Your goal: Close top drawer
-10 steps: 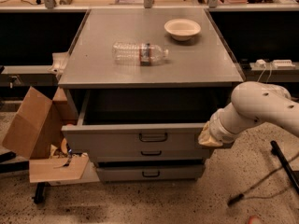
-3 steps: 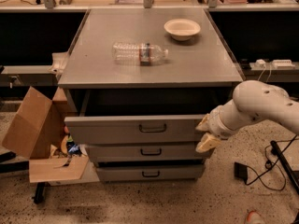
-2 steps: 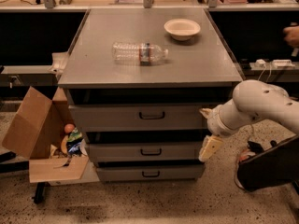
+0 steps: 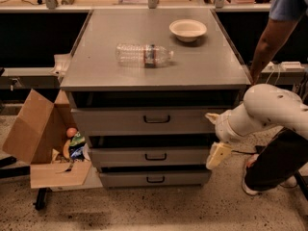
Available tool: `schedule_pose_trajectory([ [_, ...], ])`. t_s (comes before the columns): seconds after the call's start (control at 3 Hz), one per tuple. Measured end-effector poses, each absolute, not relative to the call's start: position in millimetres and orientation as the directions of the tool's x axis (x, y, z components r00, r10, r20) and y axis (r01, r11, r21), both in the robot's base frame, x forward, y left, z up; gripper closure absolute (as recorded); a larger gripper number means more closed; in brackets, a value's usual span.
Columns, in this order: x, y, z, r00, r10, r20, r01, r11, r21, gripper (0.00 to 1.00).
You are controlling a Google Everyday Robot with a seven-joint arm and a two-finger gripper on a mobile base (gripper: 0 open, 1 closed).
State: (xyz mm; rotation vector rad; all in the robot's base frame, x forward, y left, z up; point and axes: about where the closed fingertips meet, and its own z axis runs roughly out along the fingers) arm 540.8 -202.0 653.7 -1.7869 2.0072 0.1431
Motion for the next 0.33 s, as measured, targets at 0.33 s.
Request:
schedule_pose_trajectory([
  [0.33, 511.0, -199.8, 676.0, -0.008, -0.904, -0.427, -0.960, 0.127, -0.251, 0.00],
])
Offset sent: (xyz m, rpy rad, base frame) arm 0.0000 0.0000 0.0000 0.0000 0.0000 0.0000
